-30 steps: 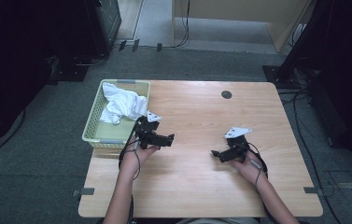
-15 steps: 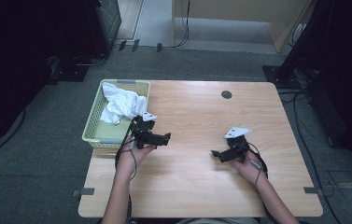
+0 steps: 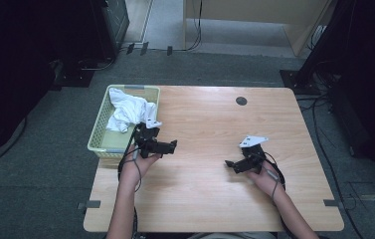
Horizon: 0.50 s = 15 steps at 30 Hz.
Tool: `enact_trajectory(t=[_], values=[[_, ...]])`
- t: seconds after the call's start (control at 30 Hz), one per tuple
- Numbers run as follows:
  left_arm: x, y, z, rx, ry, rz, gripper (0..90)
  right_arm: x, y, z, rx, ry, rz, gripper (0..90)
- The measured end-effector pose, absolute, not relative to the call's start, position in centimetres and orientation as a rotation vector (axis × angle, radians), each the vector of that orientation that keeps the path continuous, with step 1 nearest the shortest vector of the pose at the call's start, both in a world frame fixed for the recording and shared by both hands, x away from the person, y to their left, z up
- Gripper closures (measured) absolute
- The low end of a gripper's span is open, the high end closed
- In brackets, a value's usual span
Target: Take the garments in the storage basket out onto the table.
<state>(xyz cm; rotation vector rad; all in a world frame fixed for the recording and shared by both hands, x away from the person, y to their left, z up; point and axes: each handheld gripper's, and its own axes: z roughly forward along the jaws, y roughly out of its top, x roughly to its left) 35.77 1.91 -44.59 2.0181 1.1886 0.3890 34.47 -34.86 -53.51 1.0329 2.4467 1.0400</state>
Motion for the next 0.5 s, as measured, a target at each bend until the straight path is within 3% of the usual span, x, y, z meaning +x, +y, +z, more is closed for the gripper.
enact_trajectory(t=[0.5], values=[[36.1, 3.2, -45.2, 2.003, 1.236, 0.412, 0.9, 34.4, -34.9, -53.5, 1.037, 2.447, 1.040, 0.0]])
